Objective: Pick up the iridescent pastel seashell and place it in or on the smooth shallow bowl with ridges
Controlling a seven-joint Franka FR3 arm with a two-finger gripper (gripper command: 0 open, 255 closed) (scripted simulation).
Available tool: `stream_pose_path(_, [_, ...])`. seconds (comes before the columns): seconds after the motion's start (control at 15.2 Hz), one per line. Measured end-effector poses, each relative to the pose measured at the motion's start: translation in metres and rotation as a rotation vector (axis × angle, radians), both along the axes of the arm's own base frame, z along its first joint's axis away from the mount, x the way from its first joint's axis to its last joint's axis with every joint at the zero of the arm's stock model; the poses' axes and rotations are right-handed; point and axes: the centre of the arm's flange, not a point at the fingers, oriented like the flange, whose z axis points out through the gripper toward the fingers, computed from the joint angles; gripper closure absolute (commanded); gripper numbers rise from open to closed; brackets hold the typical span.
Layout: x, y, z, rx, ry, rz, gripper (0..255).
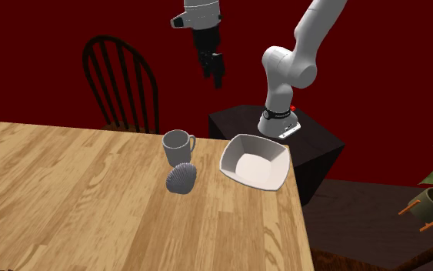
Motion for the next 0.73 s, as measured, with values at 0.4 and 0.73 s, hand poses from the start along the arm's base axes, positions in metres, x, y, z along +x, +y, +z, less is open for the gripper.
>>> stream_pose_path(0.4, [0.054, 0.034, -0.043, 0.067, 0.015, -0.083, 0])
stream_pose_path(0.73, [0.098, 0.059, -0.078, 0.123, 0.029, -0.152, 0])
